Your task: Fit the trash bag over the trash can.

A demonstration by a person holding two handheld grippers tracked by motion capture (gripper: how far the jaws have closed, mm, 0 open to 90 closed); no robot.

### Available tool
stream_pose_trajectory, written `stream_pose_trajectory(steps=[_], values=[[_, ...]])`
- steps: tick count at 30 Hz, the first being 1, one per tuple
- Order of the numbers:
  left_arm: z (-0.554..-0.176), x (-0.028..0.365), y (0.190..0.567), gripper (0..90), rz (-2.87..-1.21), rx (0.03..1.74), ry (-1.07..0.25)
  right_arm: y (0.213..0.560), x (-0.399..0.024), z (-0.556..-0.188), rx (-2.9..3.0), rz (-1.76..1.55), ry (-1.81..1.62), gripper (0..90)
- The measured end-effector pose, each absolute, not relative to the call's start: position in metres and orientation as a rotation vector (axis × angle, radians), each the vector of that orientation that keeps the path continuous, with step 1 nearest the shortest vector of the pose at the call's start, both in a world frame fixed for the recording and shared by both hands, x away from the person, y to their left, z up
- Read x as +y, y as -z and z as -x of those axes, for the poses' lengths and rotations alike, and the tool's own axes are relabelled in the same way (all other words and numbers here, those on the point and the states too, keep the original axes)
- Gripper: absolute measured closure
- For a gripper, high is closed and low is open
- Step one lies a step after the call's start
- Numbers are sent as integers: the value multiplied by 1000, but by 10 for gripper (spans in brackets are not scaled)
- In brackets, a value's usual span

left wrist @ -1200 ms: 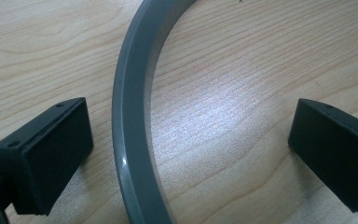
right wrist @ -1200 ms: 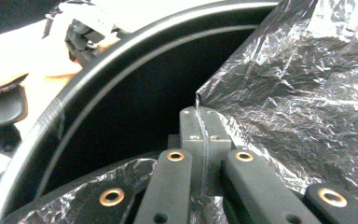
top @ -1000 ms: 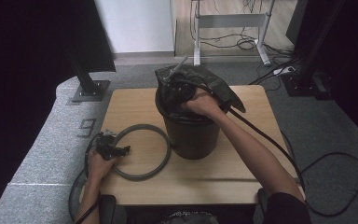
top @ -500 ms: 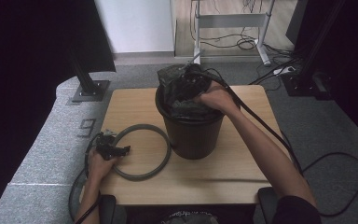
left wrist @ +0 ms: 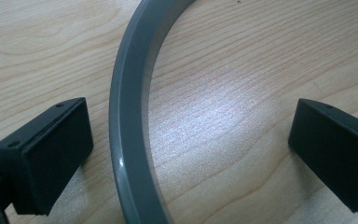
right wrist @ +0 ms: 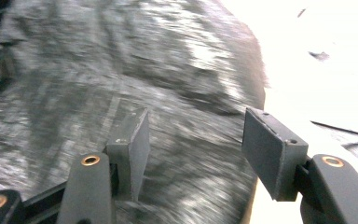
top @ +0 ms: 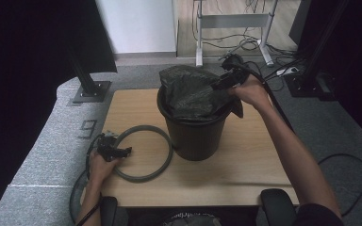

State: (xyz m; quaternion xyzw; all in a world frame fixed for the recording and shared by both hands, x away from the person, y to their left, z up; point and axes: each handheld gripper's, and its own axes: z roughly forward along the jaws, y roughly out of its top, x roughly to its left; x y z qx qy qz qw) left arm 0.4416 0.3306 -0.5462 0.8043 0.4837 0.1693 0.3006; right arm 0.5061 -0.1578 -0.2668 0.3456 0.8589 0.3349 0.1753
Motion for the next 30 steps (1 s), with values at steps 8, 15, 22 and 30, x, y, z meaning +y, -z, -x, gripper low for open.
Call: stream_pose_trajectory(steps=[8,15,22,30], values=[[-442,330,546,0,-2135,1283,-450,278,-182,-516,2379,-1079,-904,455],[-442,330,546,0,-2134,1283,-450,284,-181,-516,2409,-1059,-898,697],[-442,330,546,0,-2134,1283,-450,258,-168,-508,2375,-1002,-899,851],[-442,330,546,0,-2135,1283,-450,268,-132,-505,2487,-906,-910,848]])
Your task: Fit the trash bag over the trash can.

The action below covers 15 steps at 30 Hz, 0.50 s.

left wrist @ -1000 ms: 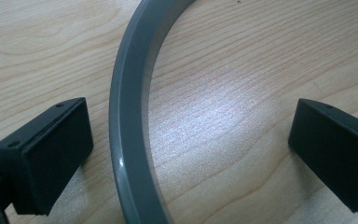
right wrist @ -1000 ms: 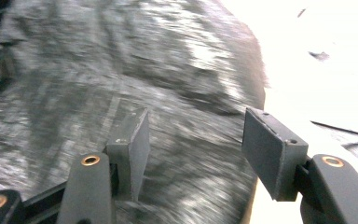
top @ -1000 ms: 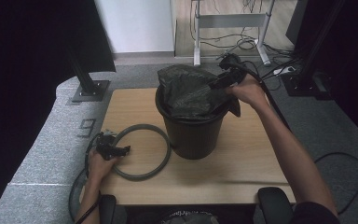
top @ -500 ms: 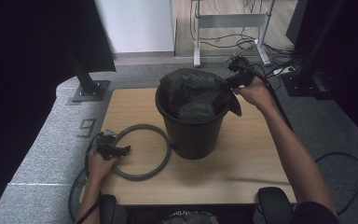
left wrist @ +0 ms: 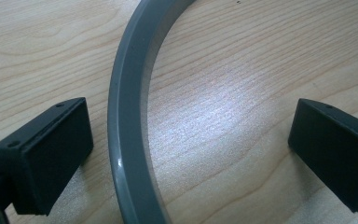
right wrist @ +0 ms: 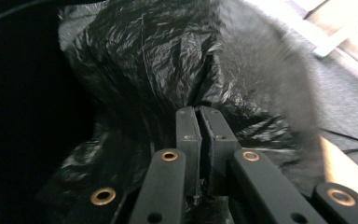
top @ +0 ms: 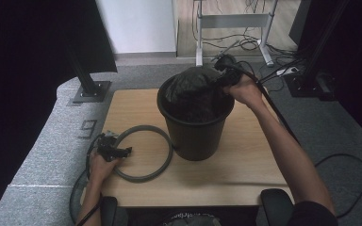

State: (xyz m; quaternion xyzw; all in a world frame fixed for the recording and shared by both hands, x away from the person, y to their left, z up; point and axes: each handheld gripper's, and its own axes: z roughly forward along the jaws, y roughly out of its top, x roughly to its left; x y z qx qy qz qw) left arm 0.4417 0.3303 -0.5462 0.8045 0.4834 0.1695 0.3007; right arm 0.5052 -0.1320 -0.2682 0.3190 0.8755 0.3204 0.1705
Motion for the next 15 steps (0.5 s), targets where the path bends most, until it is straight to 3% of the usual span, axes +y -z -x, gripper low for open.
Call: stream_pose_trajectory(steps=[5,9,12,15], values=[[-442,330,546,0,-2135,1283,-450,284,-121,-508,2537,-888,-877,780],[-442,330,546,0,-2136,1281,-450,271,-128,-509,2519,-898,-975,575],[-442,330,546,0,-2136,1280,-449,257,-134,-510,2480,-908,-1021,486],[-442,330,546,0,-2136,1279,-449,248,-145,-518,2389,-955,-1052,454]])
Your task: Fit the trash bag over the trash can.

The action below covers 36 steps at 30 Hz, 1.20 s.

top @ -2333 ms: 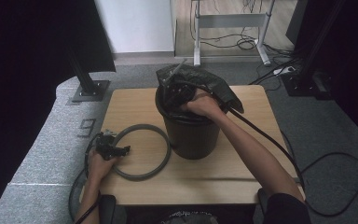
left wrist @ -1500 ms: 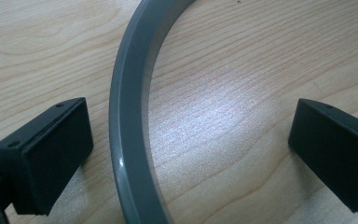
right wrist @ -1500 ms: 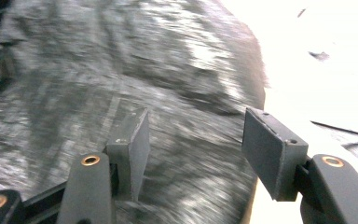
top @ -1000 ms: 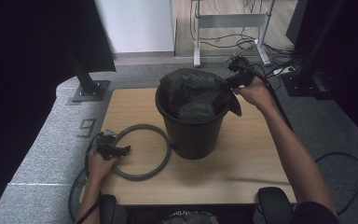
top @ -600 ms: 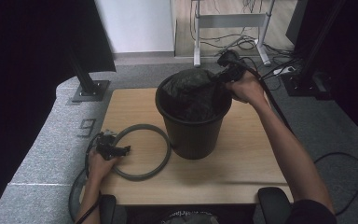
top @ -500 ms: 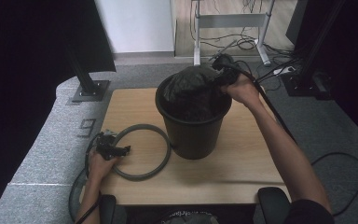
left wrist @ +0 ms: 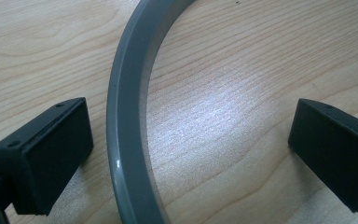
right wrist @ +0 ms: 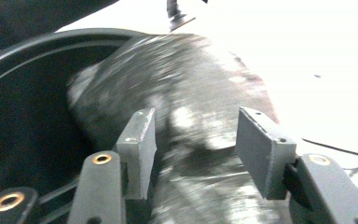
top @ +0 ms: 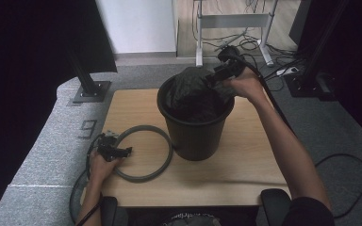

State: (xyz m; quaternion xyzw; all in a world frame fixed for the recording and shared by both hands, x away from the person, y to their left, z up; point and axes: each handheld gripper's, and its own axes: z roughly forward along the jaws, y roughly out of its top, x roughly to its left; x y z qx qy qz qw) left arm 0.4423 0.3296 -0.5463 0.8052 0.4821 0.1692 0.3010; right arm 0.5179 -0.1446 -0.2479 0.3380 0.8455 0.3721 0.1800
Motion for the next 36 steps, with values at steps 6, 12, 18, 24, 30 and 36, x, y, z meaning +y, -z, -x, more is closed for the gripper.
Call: stream_pose_trajectory(steps=[6,12,18,24,30,36], values=[[-442,330,546,0,-2135,1279,-450,268,-150,-542,2340,-1018,-881,446],[-442,330,546,0,-2136,1278,-450,296,-147,-547,2445,-1009,-796,562],[-443,329,546,0,-2136,1278,-449,282,-152,-544,2396,-1000,-877,559],[-443,329,546,0,-2136,1278,-449,277,-151,-542,2373,-964,-830,785],[-443,329,546,0,-2136,1277,-449,265,-153,-529,2361,-921,-905,886],[-443,329,546,0,-2135,1279,-451,264,-146,-517,2432,-881,-950,879]])
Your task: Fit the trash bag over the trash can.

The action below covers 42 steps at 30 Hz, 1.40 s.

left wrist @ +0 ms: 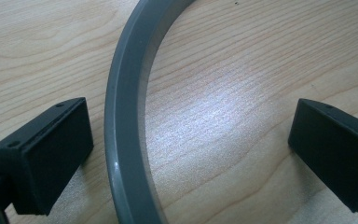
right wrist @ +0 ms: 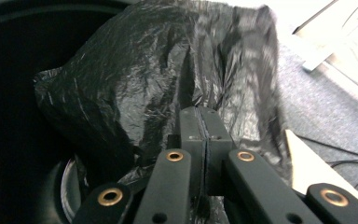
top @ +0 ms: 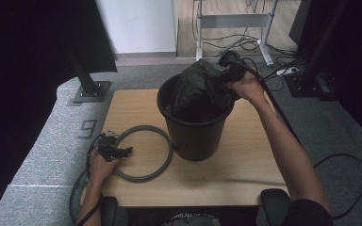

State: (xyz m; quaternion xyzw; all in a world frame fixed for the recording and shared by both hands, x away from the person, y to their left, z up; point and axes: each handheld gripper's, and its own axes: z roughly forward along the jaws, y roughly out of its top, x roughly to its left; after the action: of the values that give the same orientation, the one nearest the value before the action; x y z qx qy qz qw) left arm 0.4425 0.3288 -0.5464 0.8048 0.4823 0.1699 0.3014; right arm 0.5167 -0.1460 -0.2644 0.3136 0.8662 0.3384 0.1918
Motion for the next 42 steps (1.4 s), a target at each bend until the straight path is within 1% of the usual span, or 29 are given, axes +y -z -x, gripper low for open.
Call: stream_pose_trajectory(steps=[2,4,6,9,10,13,15,17,19,21,22,25,28,30,31,34,37,42], values=[[-442,329,546,0,-2135,1279,-451,274,-143,-517,2457,-882,-920,858],[-442,329,546,0,-2134,1279,-450,281,-142,-518,2474,-888,-900,809],[-442,329,546,0,-2134,1279,-451,281,-144,-520,2462,-897,-916,702],[-443,329,546,0,-2137,1278,-449,272,-145,-522,2421,-906,-976,563],[-443,329,546,0,-2137,1277,-448,269,-145,-523,2405,-905,-992,532],[-443,329,546,0,-2138,1277,-448,260,-142,-531,2347,-912,-1026,490],[-443,329,546,0,-2138,1277,-448,260,-140,-539,2332,-916,-991,496],[-443,329,546,0,-2138,1277,-448,265,-138,-546,2345,-933,-968,556],[-443,329,546,0,-2138,1276,-447,275,-138,-552,2371,-943,-904,639],[-443,329,546,0,-2139,1276,-447,283,-139,-556,2390,-936,-863,696],[-443,329,546,0,-2138,1276,-447,285,-141,-557,2393,-941,-880,711],[-443,329,546,0,-2139,1275,-447,285,-147,-559,2417,-962,-890,711],[-443,329,546,0,-2139,1274,-447,276,-149,-560,2386,-955,-929,572],[-443,329,546,0,-2140,1273,-447,273,-146,-563,2398,-944,-944,548],[-443,329,546,0,-2140,1273,-446,273,-144,-564,2401,-936,-943,562],[-443,329,546,0,-2140,1273,-447,277,-142,-569,2421,-950,-942,666],[-443,329,546,0,-2140,1272,-446,282,-145,-569,2442,-953,-917,722],[-443,328,546,0,-2139,1272,-446,281,-161,-552,2427,-965,-925,734]])
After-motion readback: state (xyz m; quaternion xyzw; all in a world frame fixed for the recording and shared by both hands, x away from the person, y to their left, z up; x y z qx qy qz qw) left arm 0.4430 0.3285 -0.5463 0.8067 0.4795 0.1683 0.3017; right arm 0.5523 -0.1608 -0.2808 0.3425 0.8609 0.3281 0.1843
